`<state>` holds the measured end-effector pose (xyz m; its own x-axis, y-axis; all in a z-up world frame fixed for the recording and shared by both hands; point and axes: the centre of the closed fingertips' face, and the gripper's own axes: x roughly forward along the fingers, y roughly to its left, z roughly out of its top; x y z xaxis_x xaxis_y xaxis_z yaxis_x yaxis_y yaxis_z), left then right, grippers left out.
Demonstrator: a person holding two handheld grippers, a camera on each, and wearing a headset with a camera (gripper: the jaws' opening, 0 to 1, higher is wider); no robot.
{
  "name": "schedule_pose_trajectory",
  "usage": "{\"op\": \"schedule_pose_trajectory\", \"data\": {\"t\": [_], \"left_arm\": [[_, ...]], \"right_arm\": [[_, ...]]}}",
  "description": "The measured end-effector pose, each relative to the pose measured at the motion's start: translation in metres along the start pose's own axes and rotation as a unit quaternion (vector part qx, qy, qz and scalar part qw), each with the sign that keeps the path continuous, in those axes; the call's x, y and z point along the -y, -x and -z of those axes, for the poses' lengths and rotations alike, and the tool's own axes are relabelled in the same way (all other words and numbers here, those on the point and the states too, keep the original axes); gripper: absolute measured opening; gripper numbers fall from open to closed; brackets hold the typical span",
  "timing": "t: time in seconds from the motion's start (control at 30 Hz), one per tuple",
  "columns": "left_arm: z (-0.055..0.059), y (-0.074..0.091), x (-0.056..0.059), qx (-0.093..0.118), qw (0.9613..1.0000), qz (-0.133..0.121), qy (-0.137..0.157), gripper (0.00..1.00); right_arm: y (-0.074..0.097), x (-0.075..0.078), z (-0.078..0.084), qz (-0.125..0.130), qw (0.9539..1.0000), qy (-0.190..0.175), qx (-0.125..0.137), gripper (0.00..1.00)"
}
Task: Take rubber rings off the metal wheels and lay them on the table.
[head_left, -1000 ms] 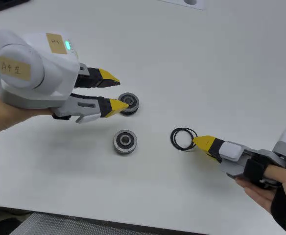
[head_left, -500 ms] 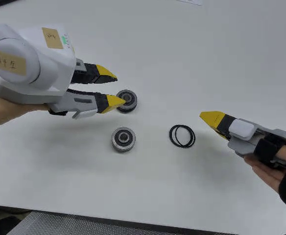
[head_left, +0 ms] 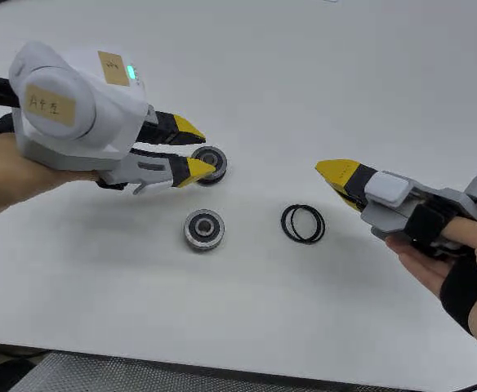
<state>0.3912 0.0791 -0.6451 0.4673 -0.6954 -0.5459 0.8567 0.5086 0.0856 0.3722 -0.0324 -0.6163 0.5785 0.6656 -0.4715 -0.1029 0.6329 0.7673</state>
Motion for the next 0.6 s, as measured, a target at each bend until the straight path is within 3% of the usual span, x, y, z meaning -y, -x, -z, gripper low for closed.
{"op": "schedule_pose_trajectory", "data": {"t": [0.6], "left_arm": [[0.0065,-0.0042,0.0058,-0.011,0.9999,0.013,0.004,0.15]], "right_arm": [[0.0001,-0.0047,-0.0038,-0.009,0.9997,-0.020,0.005,0.16]]}}
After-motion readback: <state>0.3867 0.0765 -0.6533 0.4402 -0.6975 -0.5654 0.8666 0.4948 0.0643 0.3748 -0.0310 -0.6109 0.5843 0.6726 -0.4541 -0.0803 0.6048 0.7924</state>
